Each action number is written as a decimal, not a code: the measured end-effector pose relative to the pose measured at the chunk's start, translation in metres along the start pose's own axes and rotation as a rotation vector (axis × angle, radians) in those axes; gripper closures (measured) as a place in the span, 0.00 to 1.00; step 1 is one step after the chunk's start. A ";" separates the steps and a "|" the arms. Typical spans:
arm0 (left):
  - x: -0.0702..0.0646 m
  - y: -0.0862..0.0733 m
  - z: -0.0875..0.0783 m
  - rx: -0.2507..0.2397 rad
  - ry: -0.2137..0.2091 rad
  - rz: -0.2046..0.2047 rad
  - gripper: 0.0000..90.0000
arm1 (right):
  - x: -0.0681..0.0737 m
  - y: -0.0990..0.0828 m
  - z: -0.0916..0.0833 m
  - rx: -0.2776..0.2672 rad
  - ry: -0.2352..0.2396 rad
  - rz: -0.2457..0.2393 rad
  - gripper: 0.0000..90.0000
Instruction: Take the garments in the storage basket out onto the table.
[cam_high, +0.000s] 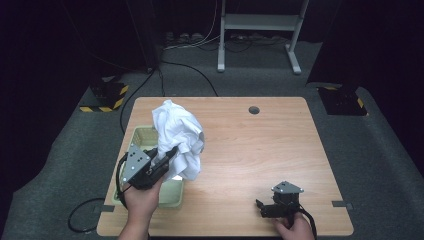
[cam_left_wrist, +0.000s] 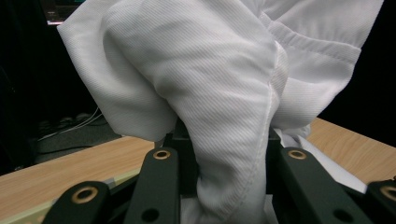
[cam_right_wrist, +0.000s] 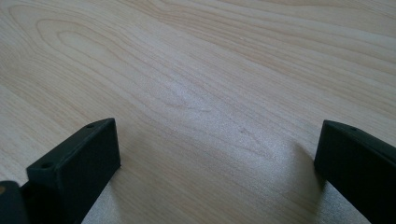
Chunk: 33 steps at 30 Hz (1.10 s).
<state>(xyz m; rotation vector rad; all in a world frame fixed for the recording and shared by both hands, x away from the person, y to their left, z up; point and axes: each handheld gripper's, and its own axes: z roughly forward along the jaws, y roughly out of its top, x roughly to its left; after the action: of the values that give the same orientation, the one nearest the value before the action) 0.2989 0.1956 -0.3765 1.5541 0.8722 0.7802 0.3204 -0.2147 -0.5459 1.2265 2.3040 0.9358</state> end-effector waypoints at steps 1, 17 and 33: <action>-0.002 0.001 0.001 -0.004 -0.006 0.000 0.78 | 0.000 0.000 0.000 0.000 0.000 0.001 0.00; -0.019 0.012 0.014 -0.035 -0.046 -0.003 0.78 | 0.000 0.000 0.000 0.000 0.000 0.000 0.00; -0.036 0.020 0.026 -0.063 -0.093 -0.011 0.78 | 0.000 0.000 0.000 0.001 0.000 0.000 0.00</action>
<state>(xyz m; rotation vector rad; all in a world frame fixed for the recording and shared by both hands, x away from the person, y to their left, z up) 0.3055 0.1492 -0.3613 1.5172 0.7803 0.7152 0.3204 -0.2147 -0.5458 1.2267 2.3046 0.9353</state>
